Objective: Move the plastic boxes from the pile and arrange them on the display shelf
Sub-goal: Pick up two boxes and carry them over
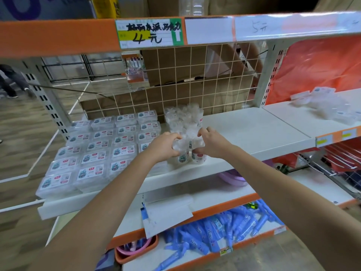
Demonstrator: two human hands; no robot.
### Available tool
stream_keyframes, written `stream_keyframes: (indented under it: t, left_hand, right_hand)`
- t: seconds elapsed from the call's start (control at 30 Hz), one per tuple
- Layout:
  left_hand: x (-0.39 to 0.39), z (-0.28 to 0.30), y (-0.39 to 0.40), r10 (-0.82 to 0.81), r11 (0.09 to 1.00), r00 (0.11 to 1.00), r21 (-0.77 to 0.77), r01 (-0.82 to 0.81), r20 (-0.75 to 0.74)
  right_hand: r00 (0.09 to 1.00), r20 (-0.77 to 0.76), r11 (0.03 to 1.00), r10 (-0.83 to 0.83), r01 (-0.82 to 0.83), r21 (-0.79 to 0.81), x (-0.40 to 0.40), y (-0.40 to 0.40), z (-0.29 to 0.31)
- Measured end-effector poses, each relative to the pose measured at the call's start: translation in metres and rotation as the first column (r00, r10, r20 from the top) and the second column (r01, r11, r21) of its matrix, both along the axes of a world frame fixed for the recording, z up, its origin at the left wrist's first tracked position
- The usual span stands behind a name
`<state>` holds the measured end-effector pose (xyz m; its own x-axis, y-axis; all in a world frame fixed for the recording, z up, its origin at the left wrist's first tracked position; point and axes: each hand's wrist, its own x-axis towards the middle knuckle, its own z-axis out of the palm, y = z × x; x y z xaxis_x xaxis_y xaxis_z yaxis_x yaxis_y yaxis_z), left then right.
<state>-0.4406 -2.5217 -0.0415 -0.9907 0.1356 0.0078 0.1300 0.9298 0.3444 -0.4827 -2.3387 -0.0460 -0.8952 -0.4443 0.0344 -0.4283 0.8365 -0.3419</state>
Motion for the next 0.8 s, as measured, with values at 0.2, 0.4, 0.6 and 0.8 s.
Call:
stream_keyframes:
  t: [0.2, 0.4, 0.6, 0.8]
  left_hand:
    - [0.003, 0.002, -0.003, 0.016, 1.0, 1.0, 0.0, -0.016, -0.024]
    - [0.001, 0.0, 0.0, 0.031, 0.999, 0.999, 0.009, -0.031, -0.044]
    - [0.0, -0.001, 0.005, 0.048, 0.999, 0.998, 0.022, -0.047, -0.047]
    - [-0.001, 0.006, 0.005, 0.025, 1.0, 0.999, -0.011, -0.024, 0.031]
  right_hand:
    - [0.996, 0.031, 0.995, 0.079, -0.081, 0.066, -0.007, 0.003, 0.006]
    - [0.982, 0.074, 0.981, 0.172, -0.177, 0.078, -0.012, 0.008, 0.012]
    - [0.975, 0.054, 0.976, 0.215, -0.217, 0.032, -0.016, 0.012, 0.01]
    - [0.968, 0.049, 0.969, 0.248, -0.247, -0.031, -0.017, 0.019, 0.005]
